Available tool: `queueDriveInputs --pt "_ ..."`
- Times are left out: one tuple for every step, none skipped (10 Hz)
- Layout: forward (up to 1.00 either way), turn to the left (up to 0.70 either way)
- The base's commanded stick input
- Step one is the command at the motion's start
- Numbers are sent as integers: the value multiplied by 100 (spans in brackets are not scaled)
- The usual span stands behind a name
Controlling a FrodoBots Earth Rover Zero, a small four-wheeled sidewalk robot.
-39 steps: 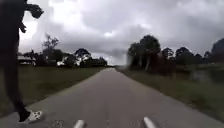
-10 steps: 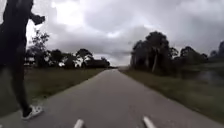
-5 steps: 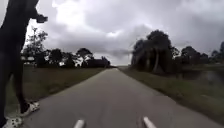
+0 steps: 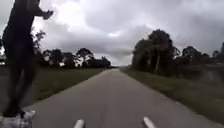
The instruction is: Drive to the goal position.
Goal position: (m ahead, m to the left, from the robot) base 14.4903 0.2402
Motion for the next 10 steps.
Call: queueDriveInputs --pt "70 0" --pt "70 0" --pt "70 0" --pt "70 0" --pt "70 0" --pt "70 0" --pt "70 0" --pt "70 0" --pt "70 0" --pt "70 0"
